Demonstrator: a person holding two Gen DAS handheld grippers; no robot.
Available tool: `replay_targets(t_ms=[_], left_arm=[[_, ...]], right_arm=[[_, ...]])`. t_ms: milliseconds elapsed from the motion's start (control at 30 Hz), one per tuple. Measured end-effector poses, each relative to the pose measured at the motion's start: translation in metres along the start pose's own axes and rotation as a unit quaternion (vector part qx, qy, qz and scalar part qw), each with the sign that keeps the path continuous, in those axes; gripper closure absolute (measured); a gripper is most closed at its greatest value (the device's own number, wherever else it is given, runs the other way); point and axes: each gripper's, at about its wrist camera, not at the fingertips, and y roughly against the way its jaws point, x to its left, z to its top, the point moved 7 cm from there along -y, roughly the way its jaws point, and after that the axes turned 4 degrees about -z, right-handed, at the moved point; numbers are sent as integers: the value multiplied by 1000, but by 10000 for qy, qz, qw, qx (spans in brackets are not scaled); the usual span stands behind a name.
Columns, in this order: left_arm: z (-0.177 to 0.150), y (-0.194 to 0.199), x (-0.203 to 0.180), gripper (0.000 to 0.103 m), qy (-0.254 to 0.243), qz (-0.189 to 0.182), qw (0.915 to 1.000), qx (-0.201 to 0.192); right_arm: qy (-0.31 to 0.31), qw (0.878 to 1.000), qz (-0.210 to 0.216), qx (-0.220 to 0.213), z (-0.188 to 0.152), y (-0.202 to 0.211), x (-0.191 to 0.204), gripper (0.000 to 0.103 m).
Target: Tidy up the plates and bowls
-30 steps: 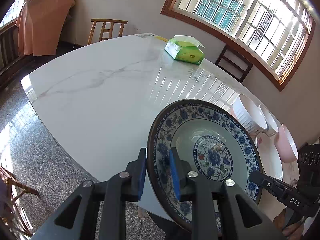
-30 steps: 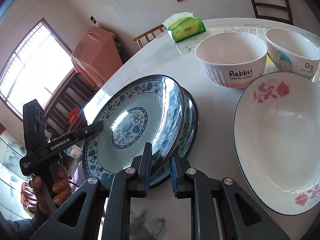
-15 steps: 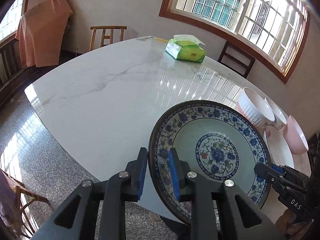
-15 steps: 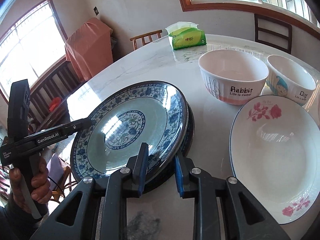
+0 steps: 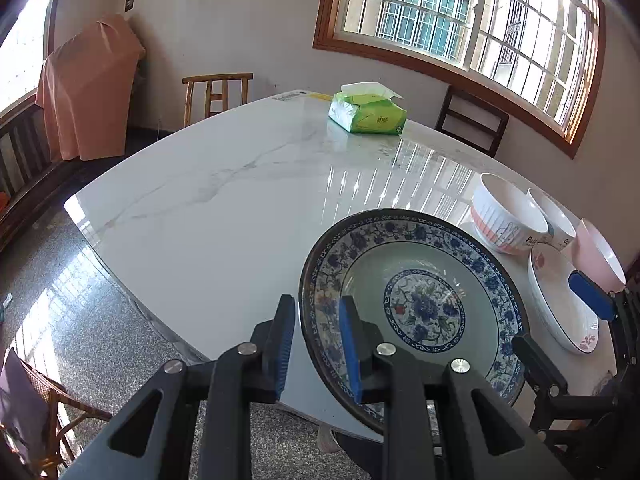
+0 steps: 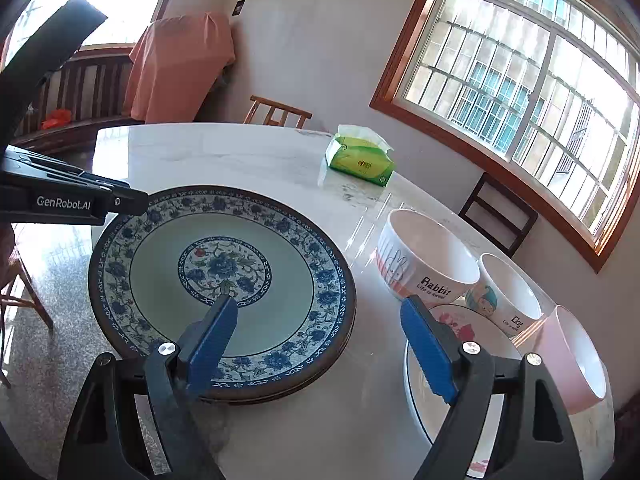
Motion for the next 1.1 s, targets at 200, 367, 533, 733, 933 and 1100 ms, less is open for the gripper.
replay_targets(t_ms=[200,367,533,733,933,1100], left_arm=[[3,20,-39,79,-469,-192,9984,-258],[0,22,-95,79,-996,-544,9927,-420],[-7,22,-154,78,-1563,-773,9823,-678],[-6,11,-205,77,-1597,-1649,9731,-210],[13,-4,-232,59,-1695,-1653,9715,-59],[22,-26,-231,59,-1277,-1916,9720,473]], right_arm=[[-1381,9877,-653,-322,-27,39,-90,22],[-2215,9644,-1442,-47,-80,57,-181,22],[-2950,9416,-1624,42,-118,69,-238,22],[-3203,9435,-854,52,-122,59,-241,25],[-3466,9370,-377,232,-129,51,-238,38],[-3679,9291,-62,359,-135,47,-240,39]])
